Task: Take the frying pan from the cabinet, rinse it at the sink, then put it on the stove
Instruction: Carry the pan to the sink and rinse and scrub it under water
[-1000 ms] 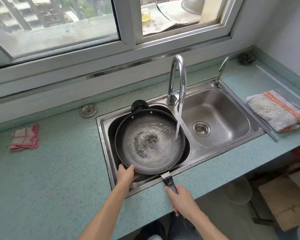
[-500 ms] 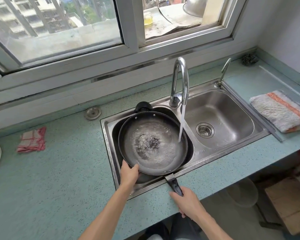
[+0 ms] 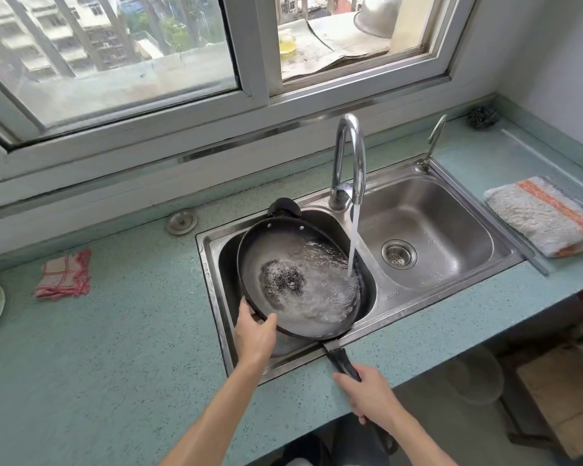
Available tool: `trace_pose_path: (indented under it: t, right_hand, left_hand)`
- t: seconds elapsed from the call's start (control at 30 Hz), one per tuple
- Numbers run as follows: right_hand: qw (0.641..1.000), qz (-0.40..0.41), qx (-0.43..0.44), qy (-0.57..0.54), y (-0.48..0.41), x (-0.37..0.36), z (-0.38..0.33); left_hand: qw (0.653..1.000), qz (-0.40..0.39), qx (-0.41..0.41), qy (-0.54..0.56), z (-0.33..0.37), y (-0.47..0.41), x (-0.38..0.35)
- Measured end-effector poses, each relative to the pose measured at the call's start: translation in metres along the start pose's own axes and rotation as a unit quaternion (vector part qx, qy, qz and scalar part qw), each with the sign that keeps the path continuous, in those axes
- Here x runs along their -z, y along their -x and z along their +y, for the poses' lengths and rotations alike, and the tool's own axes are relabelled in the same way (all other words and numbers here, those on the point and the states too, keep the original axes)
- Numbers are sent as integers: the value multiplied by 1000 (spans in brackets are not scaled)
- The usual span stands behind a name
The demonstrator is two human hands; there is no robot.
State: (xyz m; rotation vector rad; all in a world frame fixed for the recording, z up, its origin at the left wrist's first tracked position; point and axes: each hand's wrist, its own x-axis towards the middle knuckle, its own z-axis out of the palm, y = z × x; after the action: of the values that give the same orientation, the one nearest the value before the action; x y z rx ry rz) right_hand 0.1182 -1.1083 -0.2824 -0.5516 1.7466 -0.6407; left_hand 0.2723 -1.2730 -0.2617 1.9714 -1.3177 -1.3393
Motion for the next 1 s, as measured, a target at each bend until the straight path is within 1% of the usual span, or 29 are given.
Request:
trace_pose_path:
  t: [0.17,0.3,0.4,0.47,0.57,0.6,0.67,0.77,0.8,0.87,0.93,1.0]
  right_hand:
    - [998,-41,2,-37,6,-2,-8]
    - [985,-89,-47,-143,8,-6,-15]
    - [981,-88,-67,-156,9,-10,-20]
    - [984,-81,-67,-147,9,-13,-22]
    - [985,-75,-71,-135,9,-14,-21]
    - [986,-72,-71,-132,9,-14,-20]
    - [987,-68,-77,-126,10,-14,-21]
    - [985,-70,-104,-117,9,-15,-26]
    - [983,-80,-116,-121,9,-14,-28]
    - [971,-125,-142,-146,12,-7,-31]
    - [947,-189,-165,-198,16,2,-30]
    - [923,-227,-167,-261,20,6,-27]
  left_hand:
    - [993,-34,66,92,-36,-45,-5]
    - [984,-60,105,129,-23,-37,4]
    - [975,-82,131,161,-23,-42,6]
    - [979,-76,138,132,-24,-47,4]
    - [988,-38,139,46,-32,-57,-3]
    - [990,-23,138,33,-33,-58,-4]
    - [990,1,135,43,-30,-56,-4]
    - [985,5,134,104,-29,-54,-1]
    - [984,-2,130,119,-31,-56,0]
    - [984,-19,119,134,-30,-56,4]
    - [980,-32,131,147,-32,-56,4]
    - [971,-57,158,172,-37,-55,0]
